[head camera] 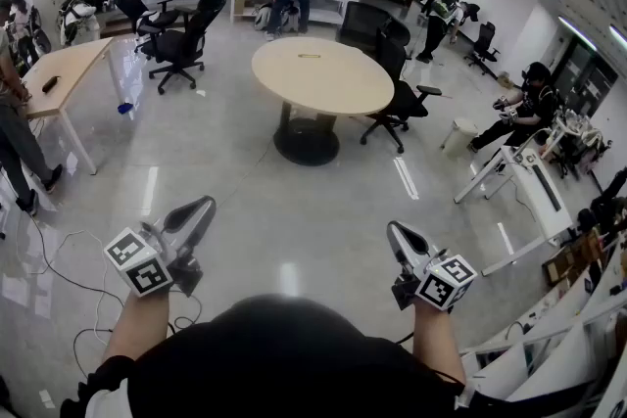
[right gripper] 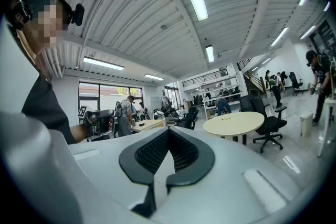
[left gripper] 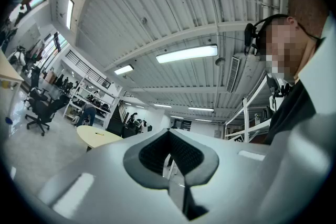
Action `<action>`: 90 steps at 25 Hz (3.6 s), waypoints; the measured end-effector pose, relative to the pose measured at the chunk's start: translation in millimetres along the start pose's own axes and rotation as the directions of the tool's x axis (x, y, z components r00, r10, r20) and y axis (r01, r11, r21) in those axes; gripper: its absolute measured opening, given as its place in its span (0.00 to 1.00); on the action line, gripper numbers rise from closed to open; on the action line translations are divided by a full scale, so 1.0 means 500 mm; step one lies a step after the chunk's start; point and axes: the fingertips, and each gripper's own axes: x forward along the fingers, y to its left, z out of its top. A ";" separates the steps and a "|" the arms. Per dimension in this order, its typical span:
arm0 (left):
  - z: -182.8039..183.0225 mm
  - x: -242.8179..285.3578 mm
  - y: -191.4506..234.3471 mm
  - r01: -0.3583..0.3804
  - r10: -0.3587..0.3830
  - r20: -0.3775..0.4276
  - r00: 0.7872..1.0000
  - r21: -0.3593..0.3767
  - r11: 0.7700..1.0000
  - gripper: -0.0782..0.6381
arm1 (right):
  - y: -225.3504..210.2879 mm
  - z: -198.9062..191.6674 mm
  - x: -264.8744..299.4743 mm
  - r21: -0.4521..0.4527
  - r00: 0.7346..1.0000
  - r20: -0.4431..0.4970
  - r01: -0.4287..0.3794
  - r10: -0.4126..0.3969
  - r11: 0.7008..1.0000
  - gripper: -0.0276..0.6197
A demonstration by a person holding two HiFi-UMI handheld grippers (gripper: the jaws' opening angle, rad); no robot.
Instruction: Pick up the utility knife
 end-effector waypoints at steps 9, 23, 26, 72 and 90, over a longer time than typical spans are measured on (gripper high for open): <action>0.000 0.008 0.004 0.005 -0.005 -0.002 1.000 -0.013 1.000 0.10 | -0.005 0.006 0.016 -0.016 1.000 -0.010 -0.012 0.012 1.000 0.06; 0.008 0.006 0.042 0.017 -0.017 -0.006 1.000 -0.019 1.000 0.10 | -0.001 0.018 0.058 0.000 1.000 0.000 -0.010 0.010 1.000 0.06; 0.012 -0.001 0.060 0.018 -0.018 -0.008 1.000 -0.018 1.000 0.10 | 0.006 0.017 0.072 -0.003 1.000 -0.003 -0.003 0.003 1.000 0.06; 0.001 0.290 0.241 -0.120 0.122 -0.028 0.992 0.036 0.992 0.10 | -0.337 0.069 0.358 0.038 0.988 -0.022 -0.151 0.152 0.988 0.07; -0.082 0.619 0.205 -0.018 0.026 -0.153 0.988 0.051 0.999 0.10 | -0.619 0.043 0.318 0.109 0.995 -0.002 -0.095 0.095 0.990 0.07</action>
